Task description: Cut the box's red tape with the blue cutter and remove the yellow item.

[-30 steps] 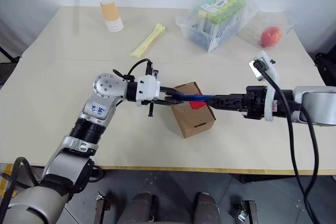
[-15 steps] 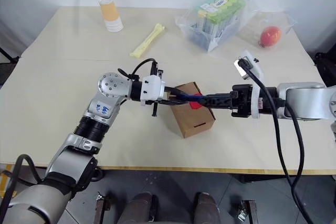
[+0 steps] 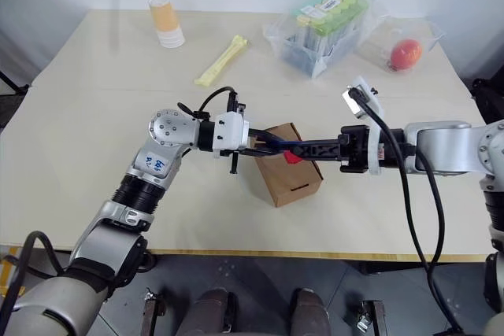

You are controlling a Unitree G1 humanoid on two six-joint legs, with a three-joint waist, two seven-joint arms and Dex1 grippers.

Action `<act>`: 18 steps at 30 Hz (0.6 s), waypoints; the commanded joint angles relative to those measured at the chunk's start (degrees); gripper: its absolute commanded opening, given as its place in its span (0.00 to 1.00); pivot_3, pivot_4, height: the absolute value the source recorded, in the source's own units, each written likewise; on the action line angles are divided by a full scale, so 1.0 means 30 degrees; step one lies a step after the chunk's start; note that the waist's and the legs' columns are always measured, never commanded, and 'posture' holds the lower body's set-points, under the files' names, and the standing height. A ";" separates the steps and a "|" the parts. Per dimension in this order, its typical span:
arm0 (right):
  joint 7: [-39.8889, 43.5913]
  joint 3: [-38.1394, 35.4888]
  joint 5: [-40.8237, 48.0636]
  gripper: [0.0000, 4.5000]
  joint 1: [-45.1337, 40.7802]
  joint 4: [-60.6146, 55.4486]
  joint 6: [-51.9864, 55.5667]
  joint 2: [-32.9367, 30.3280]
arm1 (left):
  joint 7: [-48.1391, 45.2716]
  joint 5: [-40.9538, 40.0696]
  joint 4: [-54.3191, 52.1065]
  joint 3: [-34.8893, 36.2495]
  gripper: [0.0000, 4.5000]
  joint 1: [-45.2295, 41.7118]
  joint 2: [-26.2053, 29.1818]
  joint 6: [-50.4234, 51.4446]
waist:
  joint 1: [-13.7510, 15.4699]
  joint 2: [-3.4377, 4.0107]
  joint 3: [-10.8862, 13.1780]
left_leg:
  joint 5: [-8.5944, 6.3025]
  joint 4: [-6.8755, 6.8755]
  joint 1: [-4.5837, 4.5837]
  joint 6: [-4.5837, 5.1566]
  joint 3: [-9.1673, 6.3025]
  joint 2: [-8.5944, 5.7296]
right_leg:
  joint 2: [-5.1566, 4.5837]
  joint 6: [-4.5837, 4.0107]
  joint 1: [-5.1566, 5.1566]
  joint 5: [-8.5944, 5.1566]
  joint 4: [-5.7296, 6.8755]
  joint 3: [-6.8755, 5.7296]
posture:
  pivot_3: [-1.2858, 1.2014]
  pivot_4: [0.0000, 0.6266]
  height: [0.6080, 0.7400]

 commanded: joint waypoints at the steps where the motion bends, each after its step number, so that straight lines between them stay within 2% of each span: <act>1: 0.0043 -0.0614 -0.0332 0.50 -0.0333 -0.0074 -0.0137 0.0308 | 0.0290 0.0045 -0.0586 -0.0046 0.08 -0.0384 -0.0063 -0.0113 | -0.0005 0.0000 0.0000 | 0.0000 -0.0001 0.0000 0.0000 0.0000 0.0000 | 0.0000 0.0000 0.0000 0.0000 0.0000 0.0000 | 0.52 0.24 1.00; 16: 0.0085 -0.1788 -0.0977 0.50 0.0303 -0.0139 -0.0186 0.0521 | 0.0484 0.0121 -0.0421 -0.0194 0.08 -0.0214 -0.0042 -0.0120 | -0.0004 0.0000 0.0000 | 0.0000 -0.0001 0.0000 0.0001 0.0000 0.0000 | 0.0000 0.0001 -0.0002 0.0001 0.0002 0.0000 | 0.52 0.24 1.00; 18: 0.0082 -0.1874 -0.0975 0.41 0.0375 -0.0167 -0.0202 0.0527 | 0.0504 0.0121 -0.0386 -0.0193 0.08 -0.0221 -0.0044 -0.0124 | -0.0006 0.0001 0.0000 | 0.0000 -0.0001 0.0000 0.0001 0.0001 0.0000 | 0.0000 0.0001 -0.0001 0.0001 0.0002 0.0000 | 0.52 0.24 1.00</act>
